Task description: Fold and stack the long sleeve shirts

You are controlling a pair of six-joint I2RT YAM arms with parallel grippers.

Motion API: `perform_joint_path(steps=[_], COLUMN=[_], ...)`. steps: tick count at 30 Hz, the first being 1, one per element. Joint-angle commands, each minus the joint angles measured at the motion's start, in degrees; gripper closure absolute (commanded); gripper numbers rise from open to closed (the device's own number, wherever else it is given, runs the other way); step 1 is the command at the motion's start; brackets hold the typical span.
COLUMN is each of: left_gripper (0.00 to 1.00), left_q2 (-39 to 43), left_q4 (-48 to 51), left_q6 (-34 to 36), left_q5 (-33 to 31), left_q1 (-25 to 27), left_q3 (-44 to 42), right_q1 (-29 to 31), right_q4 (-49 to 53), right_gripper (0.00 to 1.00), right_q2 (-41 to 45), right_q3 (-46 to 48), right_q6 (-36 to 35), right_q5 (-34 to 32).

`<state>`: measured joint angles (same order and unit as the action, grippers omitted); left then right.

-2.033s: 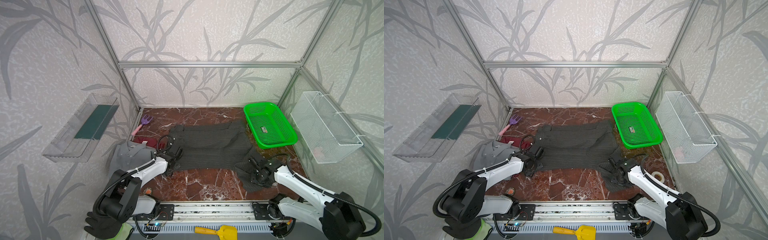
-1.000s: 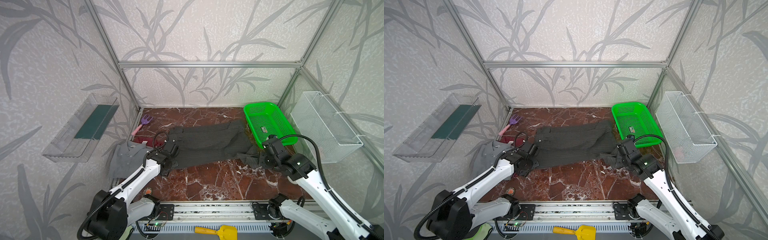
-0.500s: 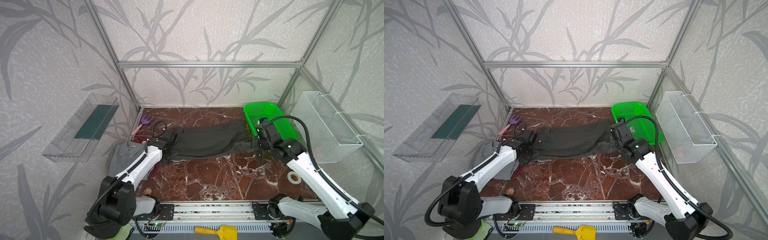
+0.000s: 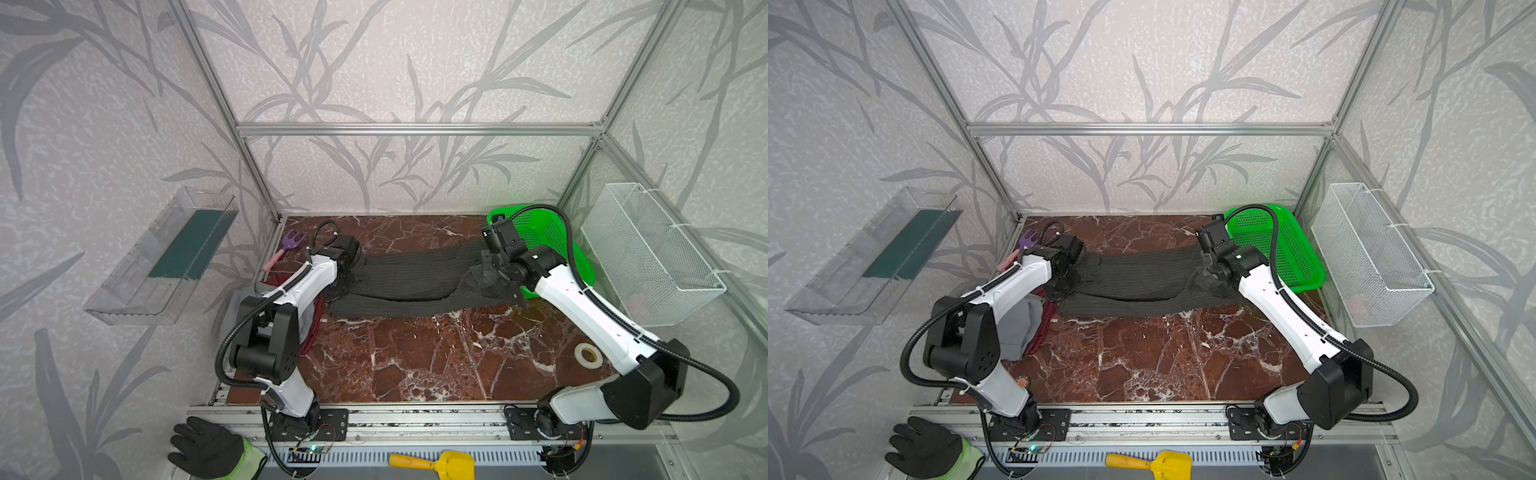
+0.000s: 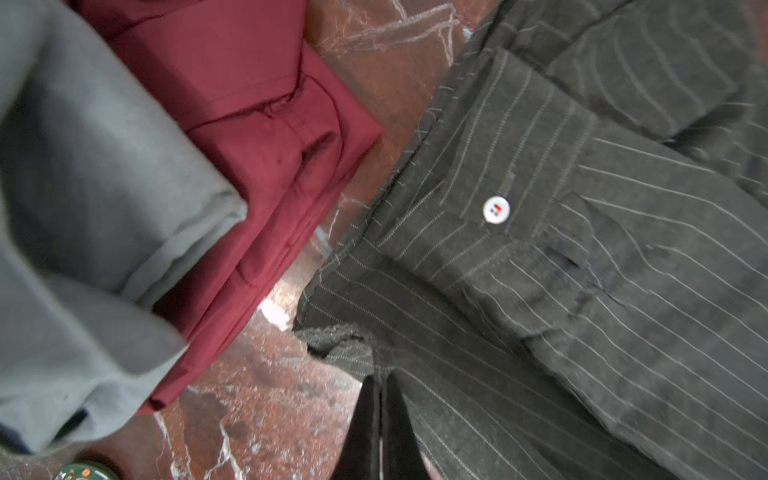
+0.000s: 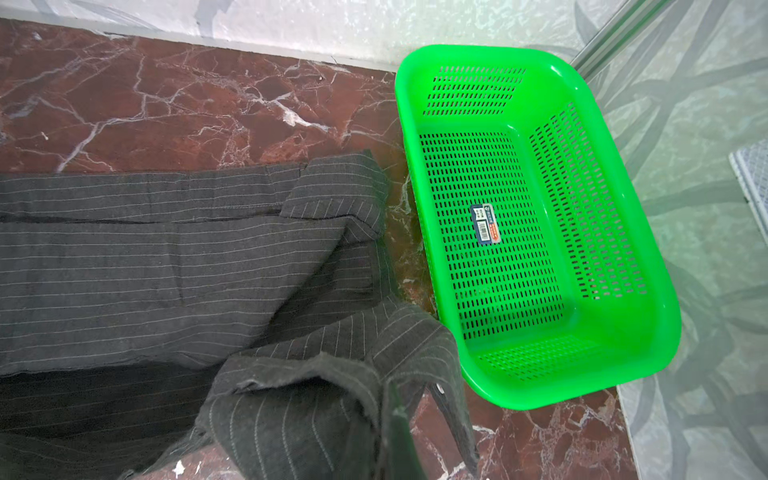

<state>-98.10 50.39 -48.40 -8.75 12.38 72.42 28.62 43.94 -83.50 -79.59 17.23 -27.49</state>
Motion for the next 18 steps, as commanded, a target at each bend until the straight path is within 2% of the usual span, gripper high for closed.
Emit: perform_joint_path(steps=[1, 10, 14, 18], left_gripper=[1.00, 1.00, 0.88, 0.61], left_q2=[-3.18, -9.16, -10.29, -10.09], left_q4=[2.97, 3.86, 4.10, 4.44], left_q6=[1.57, 3.30, 4.06, 4.80], left_q5=[0.22, -1.04, 0.11, -0.03], left_q1=[-1.25, -3.34, -4.42, -4.72], left_q3=[2.75, 6.64, 7.80, 9.11], right_q1=[-0.14, -1.99, -2.66, -3.17], right_q4=[-0.80, -2.43, 0.49, 3.33], right_gripper=[1.00, 1.00, 1.00, 1.00], right_q2=[-3.39, -13.45, -20.56, -25.52], right_q3=[-3.73, -7.34, -12.06, -17.15], right_q6=[-1.13, -0.36, 0.92, 1.90], right_q5=[-3.19, -0.79, 0.67, 0.02])
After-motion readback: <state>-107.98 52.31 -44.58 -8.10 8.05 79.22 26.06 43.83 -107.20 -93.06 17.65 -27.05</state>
